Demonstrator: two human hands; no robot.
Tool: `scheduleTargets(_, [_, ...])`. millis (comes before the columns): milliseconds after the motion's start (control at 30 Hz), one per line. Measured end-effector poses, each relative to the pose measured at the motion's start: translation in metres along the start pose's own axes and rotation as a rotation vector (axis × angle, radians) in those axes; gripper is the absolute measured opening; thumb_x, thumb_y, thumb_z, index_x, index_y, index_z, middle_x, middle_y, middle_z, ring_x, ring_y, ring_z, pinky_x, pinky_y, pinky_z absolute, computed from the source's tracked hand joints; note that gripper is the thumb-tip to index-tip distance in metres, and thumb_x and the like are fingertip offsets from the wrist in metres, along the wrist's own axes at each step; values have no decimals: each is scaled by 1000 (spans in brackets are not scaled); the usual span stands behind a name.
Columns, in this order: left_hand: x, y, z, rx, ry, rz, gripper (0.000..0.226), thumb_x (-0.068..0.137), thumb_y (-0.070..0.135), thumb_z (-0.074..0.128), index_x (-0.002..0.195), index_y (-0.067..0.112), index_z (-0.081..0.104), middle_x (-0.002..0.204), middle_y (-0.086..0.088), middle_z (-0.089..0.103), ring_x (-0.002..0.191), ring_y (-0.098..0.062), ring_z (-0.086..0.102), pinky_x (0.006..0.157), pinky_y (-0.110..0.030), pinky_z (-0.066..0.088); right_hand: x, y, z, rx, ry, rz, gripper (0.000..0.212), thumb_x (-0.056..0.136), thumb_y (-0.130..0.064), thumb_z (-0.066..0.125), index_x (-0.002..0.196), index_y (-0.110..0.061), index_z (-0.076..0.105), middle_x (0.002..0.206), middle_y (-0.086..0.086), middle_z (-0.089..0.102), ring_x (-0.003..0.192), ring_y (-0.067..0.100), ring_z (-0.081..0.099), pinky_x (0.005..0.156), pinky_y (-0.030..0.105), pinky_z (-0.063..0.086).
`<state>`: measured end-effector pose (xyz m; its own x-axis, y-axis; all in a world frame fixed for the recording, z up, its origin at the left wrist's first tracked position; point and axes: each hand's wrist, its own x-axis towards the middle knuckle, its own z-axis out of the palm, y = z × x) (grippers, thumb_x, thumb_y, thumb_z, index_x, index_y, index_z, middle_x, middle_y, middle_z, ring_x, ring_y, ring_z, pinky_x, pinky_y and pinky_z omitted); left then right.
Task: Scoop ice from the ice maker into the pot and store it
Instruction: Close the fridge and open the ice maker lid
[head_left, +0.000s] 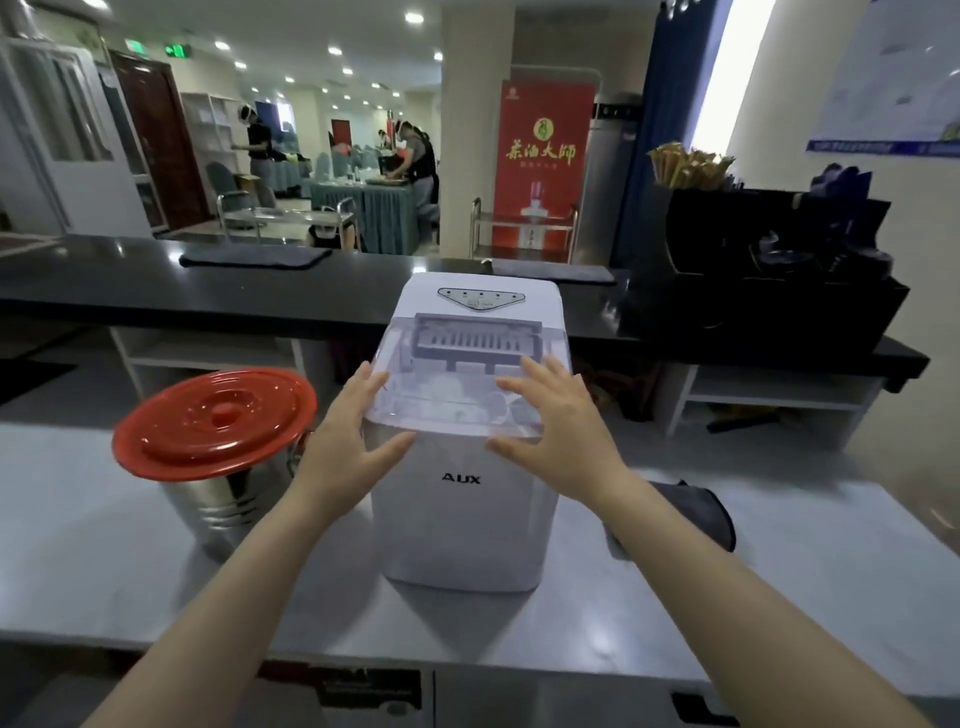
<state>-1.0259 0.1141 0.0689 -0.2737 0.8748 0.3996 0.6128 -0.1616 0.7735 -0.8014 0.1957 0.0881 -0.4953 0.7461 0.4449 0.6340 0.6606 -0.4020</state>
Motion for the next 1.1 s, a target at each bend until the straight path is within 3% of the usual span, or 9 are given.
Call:
scheduleTargets(100, [7, -7, -2, -9, -43, 4, 89, 79, 33, 73, 150, 23, 21, 155, 10, 22, 139, -6, 24, 112, -28, 23, -4, -5, 5, 81, 69, 114, 69, 76, -49, 74, 137, -31, 48, 161, -1, 6, 148, 18, -6, 116, 36, 4])
scheduleTargets(233, [12, -4, -8, -21, -100, 25, 88, 80, 30, 73, 150, 23, 19, 135, 29, 25, 125, 4, 29, 101, -20, 25, -15, -15, 13, 209, 145, 287, 74, 74, -48, 76, 139, -35, 44, 161, 1, -6, 148, 18, -1, 115, 38, 19])
scheduleTargets(433, [11, -18, -10, -57, -99, 27, 85, 82, 26, 71, 150, 18, 20, 151, 9, 30, 127, 5, 26, 103, -18, 23, -22, -31, 22, 161, 213, 407, 71, 79, -46, 72, 142, -31, 42, 161, 5, 4, 147, 20, 12, 114, 38, 26])
scheduleTargets(567, [8, -20, -15, -79, -105, 55, 82, 83, 23, 70, 150, 18, 23, 149, 9, 35, 129, 2, 32, 104, -18, 25, -28, -45, 27, 136, 263, 455, 68, 83, -42, 69, 144, -31, 40, 161, 8, 4, 147, 21, 14, 108, 32, 30])
scheduleTargets(700, [3, -21, -18, -85, -163, 45, 85, 80, 28, 71, 150, 20, 22, 150, 7, 35, 134, -7, 35, 109, -25, 28, -34, -59, 30, 177, 319, 524, 63, 85, -37, 68, 143, -28, 43, 160, 12, 7, 143, 20, 24, 93, 19, 28])
scheduleTargets(767, [3, -18, -19, -80, -185, 35, 91, 76, 39, 71, 150, 22, 21, 151, 6, 34, 137, -10, 34, 113, -33, 30, -34, -64, 29, 219, 336, 558, 59, 87, -33, 67, 141, -29, 45, 160, 12, 13, 144, 17, 22, 93, 19, 27])
scheduleTargets(833, [5, -16, -20, -90, -191, 11, 90, 77, 37, 72, 150, 20, 21, 151, 4, 34, 138, -12, 33, 113, -35, 29, -33, -65, 27, 247, 361, 571, 53, 88, -30, 65, 138, -27, 49, 157, 9, 24, 145, 13, 18, 96, 21, 28])
scheduleTargets(1000, [5, -15, -24, -101, -208, 12, 81, 80, 28, 71, 148, 20, 27, 145, 11, 40, 132, -9, 38, 105, -23, 32, -33, -63, 20, 287, 411, 594, 42, 87, -27, 64, 129, -20, 57, 144, 0, 47, 141, 14, 30, 103, 29, 33])
scheduleTargets(1100, [5, -14, -26, -107, -203, 12, 76, 83, 17, 70, 147, 17, 28, 131, 21, 38, 120, 0, 39, 87, 1, 27, -32, -65, 15, 286, 420, 597, 40, 87, -25, 64, 126, -18, 59, 133, -2, 54, 127, 15, 46, 93, 24, 37])
